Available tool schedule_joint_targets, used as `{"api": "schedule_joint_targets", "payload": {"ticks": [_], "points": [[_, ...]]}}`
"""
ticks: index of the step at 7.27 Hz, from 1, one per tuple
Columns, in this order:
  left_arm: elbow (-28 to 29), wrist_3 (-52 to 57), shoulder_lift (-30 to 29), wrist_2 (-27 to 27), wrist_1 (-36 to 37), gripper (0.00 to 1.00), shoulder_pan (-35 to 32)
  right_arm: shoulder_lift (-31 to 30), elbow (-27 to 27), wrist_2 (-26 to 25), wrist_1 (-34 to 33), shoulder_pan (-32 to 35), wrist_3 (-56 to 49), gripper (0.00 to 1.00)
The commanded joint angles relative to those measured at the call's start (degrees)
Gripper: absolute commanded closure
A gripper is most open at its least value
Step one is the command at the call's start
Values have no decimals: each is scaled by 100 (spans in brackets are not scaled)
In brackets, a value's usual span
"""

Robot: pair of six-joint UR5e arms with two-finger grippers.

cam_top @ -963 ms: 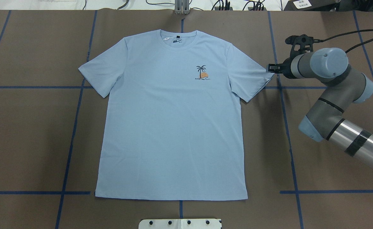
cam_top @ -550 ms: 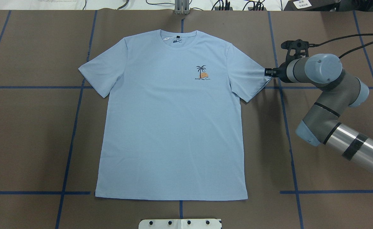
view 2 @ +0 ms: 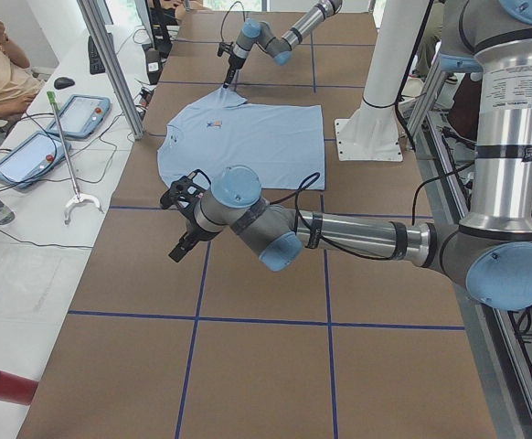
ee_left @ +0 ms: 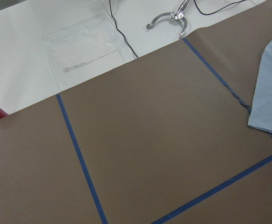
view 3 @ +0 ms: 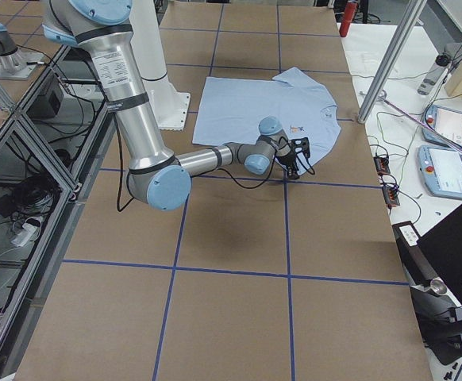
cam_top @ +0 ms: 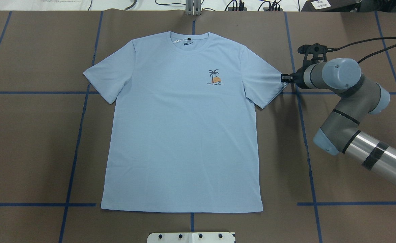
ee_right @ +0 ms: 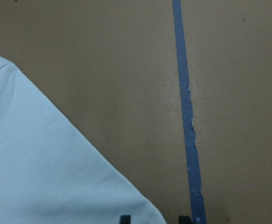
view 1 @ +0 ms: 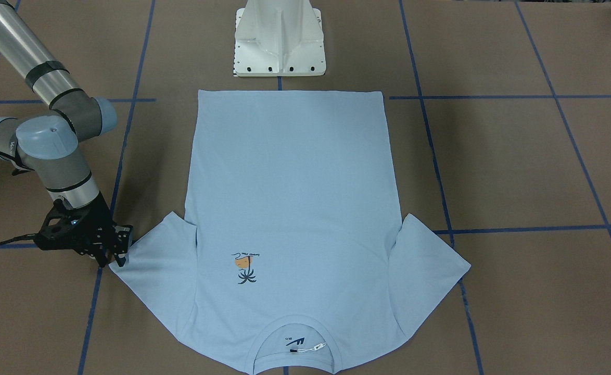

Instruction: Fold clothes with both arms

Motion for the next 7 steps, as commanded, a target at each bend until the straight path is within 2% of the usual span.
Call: {"api": "schedule_joint_targets", "payload": {"ticks": [1,2,7], "points": [[-2,7,3,4,0,0,-3,28,-5,-9,0,-1,-6,93],[7,7,3,4,0,0,-3,28,-5,0,0,-1,-6,100],[-2,-2,3,-5,0,0,-3,291,126,-79,-218,8,38,100]]}}
